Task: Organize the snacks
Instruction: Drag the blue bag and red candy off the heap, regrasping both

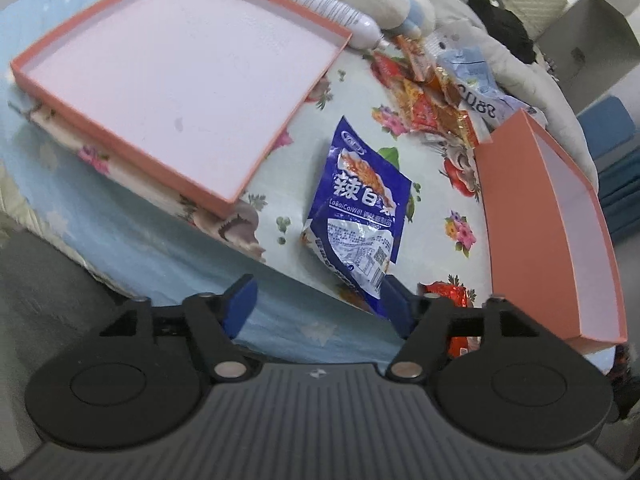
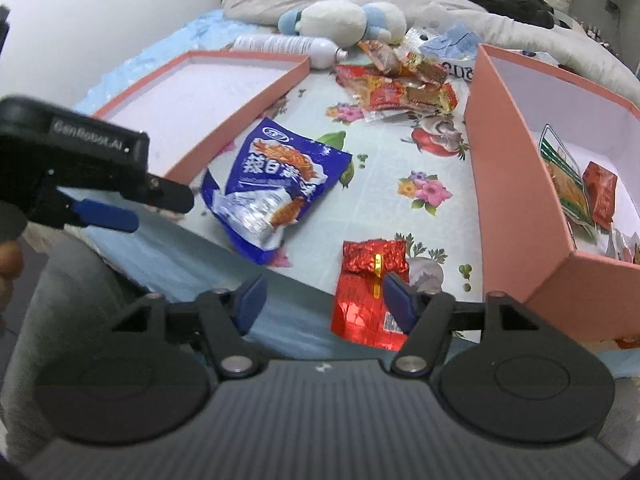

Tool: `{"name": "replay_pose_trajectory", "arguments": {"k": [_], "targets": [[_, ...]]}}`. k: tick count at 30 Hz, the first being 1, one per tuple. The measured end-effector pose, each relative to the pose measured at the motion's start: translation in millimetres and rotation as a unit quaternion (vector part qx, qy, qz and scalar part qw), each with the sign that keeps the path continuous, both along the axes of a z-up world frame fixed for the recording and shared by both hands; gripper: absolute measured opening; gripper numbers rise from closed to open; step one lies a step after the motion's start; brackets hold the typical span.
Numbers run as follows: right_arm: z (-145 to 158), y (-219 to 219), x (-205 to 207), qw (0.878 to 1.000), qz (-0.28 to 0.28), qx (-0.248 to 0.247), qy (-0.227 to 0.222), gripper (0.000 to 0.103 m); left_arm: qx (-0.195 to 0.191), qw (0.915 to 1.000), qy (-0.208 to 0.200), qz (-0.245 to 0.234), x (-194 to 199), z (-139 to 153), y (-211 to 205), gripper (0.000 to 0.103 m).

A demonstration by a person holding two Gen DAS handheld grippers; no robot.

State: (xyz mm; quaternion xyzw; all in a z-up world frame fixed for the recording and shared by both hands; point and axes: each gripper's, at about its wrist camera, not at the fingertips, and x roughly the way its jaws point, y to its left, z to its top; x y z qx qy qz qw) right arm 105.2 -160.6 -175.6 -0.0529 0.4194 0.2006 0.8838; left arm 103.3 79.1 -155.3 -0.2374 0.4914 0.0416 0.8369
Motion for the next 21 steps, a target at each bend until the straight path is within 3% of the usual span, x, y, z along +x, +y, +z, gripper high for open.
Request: {"name": "replay_pose_trajectory", "arguments": {"k": [5,10,21], "targets": [[6.3,-4.7,3.5,0.999,-0.027,0.017,-0.015,0.066,0.035,0.9980,-0.019,-0.048,7.0,14.7,-11.5,0.079],[3.0,-2.1,17.9,0.999,-0.045,0.002,-0.029,0.066,0.058,0.9930,-0.028,-0.099,26.2,19.0,-26.7,0.085],[-26.8,1.7,49.5,0.998,-0.047,-0.041,0.011,0.067,0.110,0.9723,0.006,-0.206,92.7,-15.5,-56.1,0.089]]}}
